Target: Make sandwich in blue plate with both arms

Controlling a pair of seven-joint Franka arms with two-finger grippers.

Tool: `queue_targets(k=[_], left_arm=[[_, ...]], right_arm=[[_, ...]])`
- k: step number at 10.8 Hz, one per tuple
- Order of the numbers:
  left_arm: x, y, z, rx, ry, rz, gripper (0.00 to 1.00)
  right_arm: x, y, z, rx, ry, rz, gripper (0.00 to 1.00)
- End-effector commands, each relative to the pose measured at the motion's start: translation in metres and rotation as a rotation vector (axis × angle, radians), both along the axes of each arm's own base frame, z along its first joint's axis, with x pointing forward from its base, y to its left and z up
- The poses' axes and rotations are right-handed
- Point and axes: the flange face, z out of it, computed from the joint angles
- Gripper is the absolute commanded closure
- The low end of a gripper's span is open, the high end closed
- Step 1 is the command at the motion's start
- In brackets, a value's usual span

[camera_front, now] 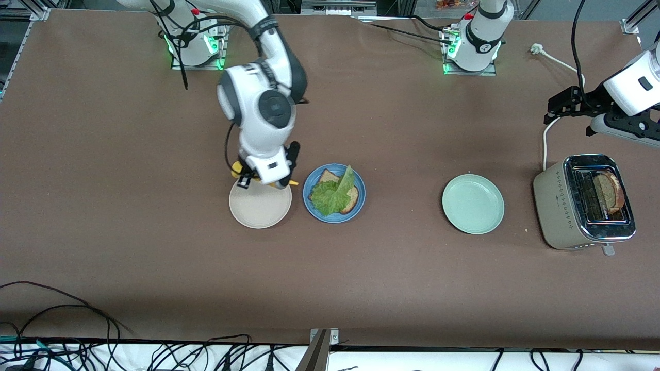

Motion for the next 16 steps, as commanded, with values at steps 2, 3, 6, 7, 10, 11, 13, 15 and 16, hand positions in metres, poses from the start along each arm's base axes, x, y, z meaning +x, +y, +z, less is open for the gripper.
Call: queue_targets(k=[2, 3, 6, 7, 10, 11, 13, 15, 16], left_arm=[[0.001, 0.001, 0.005, 0.007, 0.004, 0.005, 0.0], [0.001, 0.001, 0.005, 0.007, 0.004, 0.005, 0.0], [0.001, 0.001, 0.005, 0.007, 0.004, 0.005, 0.0], [0.001, 0.001, 0.005, 0.007, 0.004, 0.006, 0.0], [0.001, 0.001, 0.005, 0.007, 0.004, 0.005, 0.0], [0.001, 0.001, 0.005, 0.007, 0.004, 0.005, 0.0], [0.001, 0.001, 0.005, 0.007, 0.004, 0.006, 0.0], [0.001, 0.001, 0.005, 0.007, 0.004, 0.005, 0.0], [0.001, 0.001, 0.005, 0.007, 0.004, 0.005, 0.0]], right_arm=[[-0.043, 0.09, -0.039, -0.291, -0.133, 0.066, 1.0], [-0.05, 0.097, -0.055, -0.329, -0.161, 0.067, 1.0], [-0.048, 0.1, -0.095, -0.431, -0.243, 0.101, 1.0], [-0.038, 0.096, -0.103, -0.465, -0.283, 0.149, 1.0], [-0.03, 0.089, -0.132, -0.512, -0.304, 0.189, 1.0], [-0.025, 0.086, -0.131, -0.503, -0.307, 0.19, 1.0], [-0.023, 0.084, -0.13, -0.502, -0.309, 0.186, 1.0], [-0.025, 0.085, -0.131, -0.504, -0.307, 0.19, 1.0], [-0.024, 0.085, -0.131, -0.503, -0.308, 0.19, 1.0]])
